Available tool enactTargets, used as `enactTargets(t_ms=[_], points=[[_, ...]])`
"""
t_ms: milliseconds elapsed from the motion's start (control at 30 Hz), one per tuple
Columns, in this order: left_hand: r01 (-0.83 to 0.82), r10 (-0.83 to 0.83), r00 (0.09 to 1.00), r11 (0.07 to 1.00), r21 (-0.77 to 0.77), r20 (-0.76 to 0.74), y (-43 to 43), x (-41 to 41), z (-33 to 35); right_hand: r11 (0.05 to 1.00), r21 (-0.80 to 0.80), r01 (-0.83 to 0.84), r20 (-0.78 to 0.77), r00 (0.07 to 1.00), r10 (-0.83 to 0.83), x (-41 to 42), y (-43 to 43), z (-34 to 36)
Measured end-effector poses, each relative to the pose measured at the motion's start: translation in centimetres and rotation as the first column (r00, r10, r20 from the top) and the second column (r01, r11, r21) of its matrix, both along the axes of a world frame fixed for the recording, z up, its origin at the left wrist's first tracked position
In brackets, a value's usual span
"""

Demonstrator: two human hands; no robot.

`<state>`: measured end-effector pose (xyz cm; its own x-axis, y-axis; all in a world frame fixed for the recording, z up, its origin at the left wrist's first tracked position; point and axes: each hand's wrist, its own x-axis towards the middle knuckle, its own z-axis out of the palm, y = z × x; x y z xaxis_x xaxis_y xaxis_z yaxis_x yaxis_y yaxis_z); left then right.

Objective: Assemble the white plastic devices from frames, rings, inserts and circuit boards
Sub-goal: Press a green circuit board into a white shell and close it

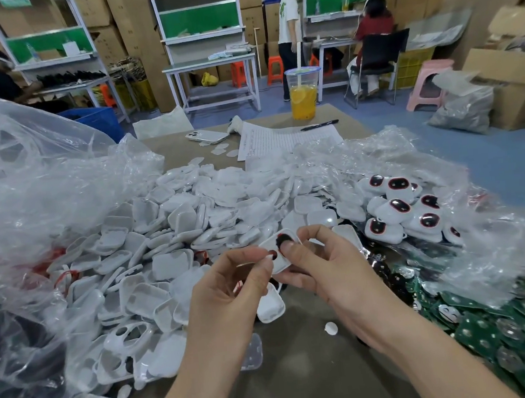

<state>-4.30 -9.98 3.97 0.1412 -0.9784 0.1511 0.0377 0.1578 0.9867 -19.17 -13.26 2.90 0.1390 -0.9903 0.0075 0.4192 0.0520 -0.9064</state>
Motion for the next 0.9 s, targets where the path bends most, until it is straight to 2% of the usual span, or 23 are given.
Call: enactTargets(t_ms=[233,367,533,700,900], points=[[-0.085,0.097,0.989,0.991,-0.101,0.115,-0.08,-0.22,-0.70,1.000,-0.022,0.015,-0.056,0.998,-0.016,0.56,0.34,0.12],[-0.076,0.169,0.909,0.966,-0.248,0.380,-0.09,-0.17,-0.92,0.999,0.016,0.031,-0.050,0.998,-0.030,0.55,0.55,0.12],[-0.031,0.061,0.949,0.994,-0.103,0.309,0.06,-0.08,-0.84,0.998,0.016,0.058,-0.045,0.997,-0.057,0.62,0.70,0.17],[0.007,0.021,0.957,0.995,-0.096,0.290,0.22,-0.21,-0.71,0.998,0.010,0.065,-0.017,0.998,-0.065,0.49,0.81,0.36],[0.002,0.007,0.990,0.998,-0.059,0.143,0.33,-0.40,-0.71,0.998,0.006,0.062,-0.021,0.998,-0.062,0.60,0.93,0.32]])
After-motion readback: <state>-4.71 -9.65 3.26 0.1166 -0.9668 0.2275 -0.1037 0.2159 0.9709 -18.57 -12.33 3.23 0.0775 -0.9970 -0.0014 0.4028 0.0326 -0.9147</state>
